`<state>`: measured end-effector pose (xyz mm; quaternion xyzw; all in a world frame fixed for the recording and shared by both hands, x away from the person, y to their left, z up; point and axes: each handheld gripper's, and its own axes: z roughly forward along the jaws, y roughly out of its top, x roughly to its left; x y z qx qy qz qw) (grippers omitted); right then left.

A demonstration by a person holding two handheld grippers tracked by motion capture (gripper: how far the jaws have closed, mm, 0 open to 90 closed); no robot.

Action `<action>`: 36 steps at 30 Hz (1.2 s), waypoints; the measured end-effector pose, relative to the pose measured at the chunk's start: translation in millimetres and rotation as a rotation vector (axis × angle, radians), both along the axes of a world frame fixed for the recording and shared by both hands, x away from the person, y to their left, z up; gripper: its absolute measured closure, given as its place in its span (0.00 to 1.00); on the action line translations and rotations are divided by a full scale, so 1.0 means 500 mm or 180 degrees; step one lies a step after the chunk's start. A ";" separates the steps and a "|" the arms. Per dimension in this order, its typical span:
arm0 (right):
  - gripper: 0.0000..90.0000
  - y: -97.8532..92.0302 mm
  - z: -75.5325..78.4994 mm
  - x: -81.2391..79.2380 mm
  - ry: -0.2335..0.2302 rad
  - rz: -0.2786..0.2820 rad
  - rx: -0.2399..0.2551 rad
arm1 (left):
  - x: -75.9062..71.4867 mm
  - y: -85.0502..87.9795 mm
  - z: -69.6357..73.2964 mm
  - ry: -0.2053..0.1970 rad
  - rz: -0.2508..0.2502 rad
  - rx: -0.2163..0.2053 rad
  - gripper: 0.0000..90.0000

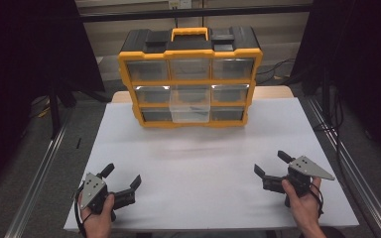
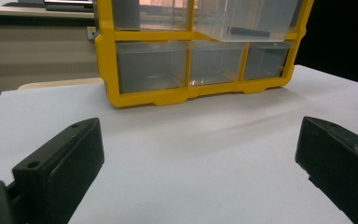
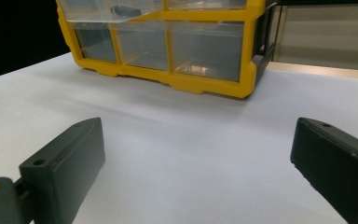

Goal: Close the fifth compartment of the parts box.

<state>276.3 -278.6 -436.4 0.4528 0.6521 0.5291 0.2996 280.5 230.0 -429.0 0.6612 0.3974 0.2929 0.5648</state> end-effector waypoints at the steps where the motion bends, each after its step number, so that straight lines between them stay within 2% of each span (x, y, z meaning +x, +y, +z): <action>1: 0.03 0.002 0.001 0.000 0.0000 0.0028 -0.0008 | 0.000 0.000 0.000 0.0006 0.0001 -0.0009 0.01; 4: 0.02 0.006 0.002 0.001 -0.0016 0.0081 0.0006 | 0.001 -0.002 -0.001 0.0009 0.0008 -0.0008 0.01; 6: 0.03 0.009 0.003 0.002 -0.0018 0.0105 0.0024 | 0.001 0.000 0.000 0.0012 -0.0001 0.0040 0.02; 9: 0.03 0.014 0.008 0.003 -0.0042 0.0147 0.0044 | 0.001 -0.001 0.000 0.0002 0.0000 0.0025 0.01; 14: 0.03 0.027 0.015 0.008 -0.0152 0.0242 0.0064 | 0.001 -0.002 -0.002 0.0018 -0.0012 0.0021 0.01; 30: 0.02 0.082 0.030 0.041 -0.0094 0.0683 0.0001 | 0.003 0.001 0.000 -0.0006 0.0014 0.0013 0.01; 36: 0.02 0.098 0.033 0.054 -0.0096 0.0795 0.0043 | 0.003 -0.001 -0.001 -0.0004 0.0001 0.0018 0.01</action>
